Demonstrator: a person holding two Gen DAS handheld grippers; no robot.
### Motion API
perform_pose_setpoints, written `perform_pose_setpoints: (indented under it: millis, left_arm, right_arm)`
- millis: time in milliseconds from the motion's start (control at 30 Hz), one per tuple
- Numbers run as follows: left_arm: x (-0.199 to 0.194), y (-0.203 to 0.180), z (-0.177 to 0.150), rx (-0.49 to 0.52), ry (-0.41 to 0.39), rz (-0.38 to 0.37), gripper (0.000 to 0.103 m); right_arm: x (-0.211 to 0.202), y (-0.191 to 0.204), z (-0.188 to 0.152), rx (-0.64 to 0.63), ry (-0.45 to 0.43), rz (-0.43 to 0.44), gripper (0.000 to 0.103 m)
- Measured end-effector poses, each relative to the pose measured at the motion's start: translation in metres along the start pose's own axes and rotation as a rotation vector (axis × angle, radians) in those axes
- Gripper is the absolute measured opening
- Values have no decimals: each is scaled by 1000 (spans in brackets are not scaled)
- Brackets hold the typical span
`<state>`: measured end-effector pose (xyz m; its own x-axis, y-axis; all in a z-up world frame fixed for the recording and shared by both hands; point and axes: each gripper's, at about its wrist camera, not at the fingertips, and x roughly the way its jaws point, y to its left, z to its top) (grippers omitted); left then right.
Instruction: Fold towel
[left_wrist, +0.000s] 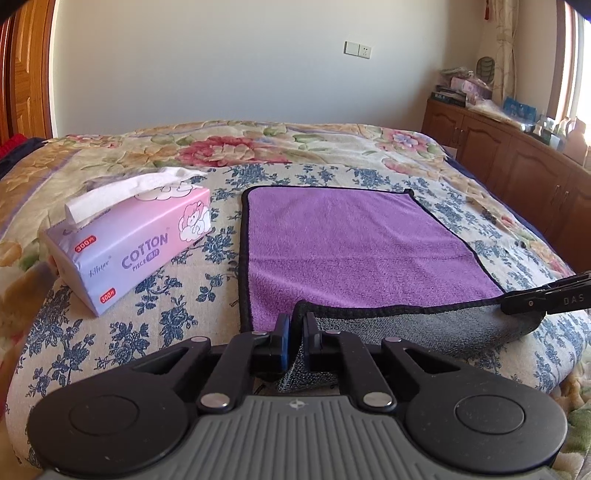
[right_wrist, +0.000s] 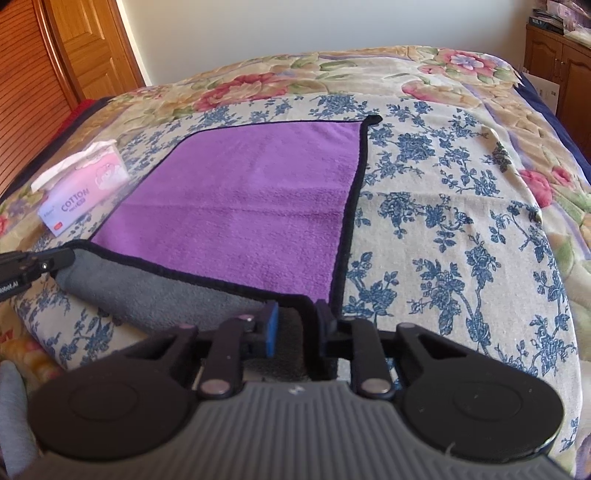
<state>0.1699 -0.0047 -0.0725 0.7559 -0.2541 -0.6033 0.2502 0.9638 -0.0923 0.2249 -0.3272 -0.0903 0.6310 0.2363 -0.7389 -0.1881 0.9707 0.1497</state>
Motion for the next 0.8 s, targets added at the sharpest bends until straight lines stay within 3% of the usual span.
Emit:
perform_pose_setpoints:
  millis: [100, 300, 800]
  left_arm:
    - [0, -2, 1, 7, 0, -1, 7]
    - [-3, -2, 2, 6, -18, -6, 6]
    - [-10, -4, 8, 10, -59, 7, 6]
  right_arm:
    - [-1, 2, 1, -14, 0, -1, 10]
    - [-5, 4, 3, -30, -16, 6, 5]
    - [-14, 4, 10, -32, -83, 29, 4]
